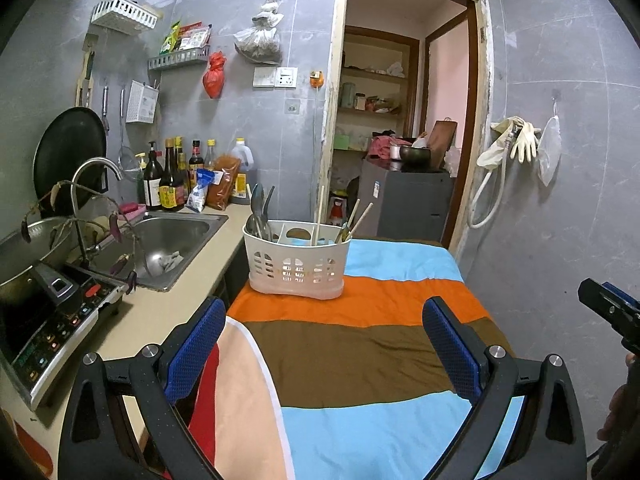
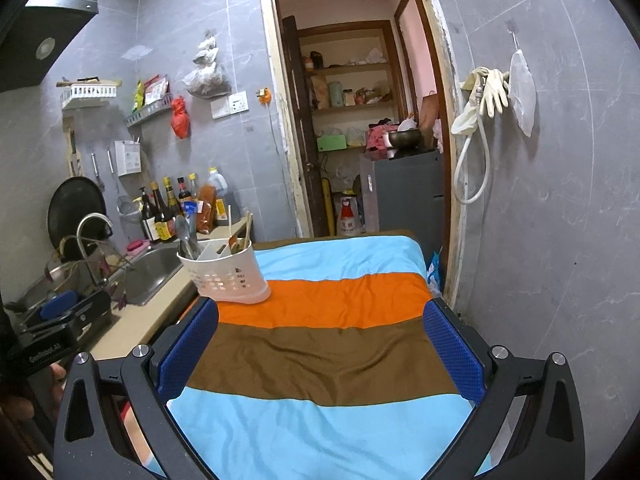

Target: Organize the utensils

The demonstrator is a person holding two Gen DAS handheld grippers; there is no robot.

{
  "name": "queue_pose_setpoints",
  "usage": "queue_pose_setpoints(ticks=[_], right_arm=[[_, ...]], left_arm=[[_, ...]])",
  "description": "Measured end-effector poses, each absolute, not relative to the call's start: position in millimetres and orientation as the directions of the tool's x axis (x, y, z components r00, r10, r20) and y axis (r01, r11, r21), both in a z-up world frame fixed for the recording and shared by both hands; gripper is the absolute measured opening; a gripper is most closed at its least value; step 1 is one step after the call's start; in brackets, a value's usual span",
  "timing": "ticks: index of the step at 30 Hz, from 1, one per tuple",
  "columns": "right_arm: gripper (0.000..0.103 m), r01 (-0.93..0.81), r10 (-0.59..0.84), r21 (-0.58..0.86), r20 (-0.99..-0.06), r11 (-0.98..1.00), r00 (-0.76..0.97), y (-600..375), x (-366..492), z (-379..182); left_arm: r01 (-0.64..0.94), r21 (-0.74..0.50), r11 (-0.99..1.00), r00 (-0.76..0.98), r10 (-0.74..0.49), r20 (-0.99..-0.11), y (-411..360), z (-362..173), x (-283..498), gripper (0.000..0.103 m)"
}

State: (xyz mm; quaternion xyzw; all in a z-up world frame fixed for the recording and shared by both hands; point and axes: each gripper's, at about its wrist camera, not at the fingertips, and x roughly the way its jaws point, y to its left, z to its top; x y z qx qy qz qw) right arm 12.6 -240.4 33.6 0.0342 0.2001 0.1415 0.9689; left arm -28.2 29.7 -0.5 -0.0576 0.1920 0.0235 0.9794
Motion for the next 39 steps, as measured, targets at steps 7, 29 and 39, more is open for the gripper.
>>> queue_pose_setpoints(ticks=[7, 29, 39], right_arm=[[0.103, -0.259, 0.287, 0.125, -0.374, 0.958, 0.882, -241.8, 12.1, 34.8], [0.103, -0.263, 0.292, 0.126, -0.374, 0.956, 0.880, -238.2, 8.9, 33.4], [0.103, -0.265, 0.294, 0.128, -0.376, 0.956, 0.879, -237.5, 8.8, 32.8]], left_arm=[[-0.074, -0.104, 0.992, 0.929, 0.030, -0.369, 29.9, 0.9, -31.5, 0.097], [-0.069, -0.113, 0.991, 0.930, 0.023, -0.366, 29.0, 0.9, -34.1, 0.097], [-0.059, -0.108, 0.992, 0.931, 0.016, -0.366, 25.2, 3.8, -35.9, 0.097]])
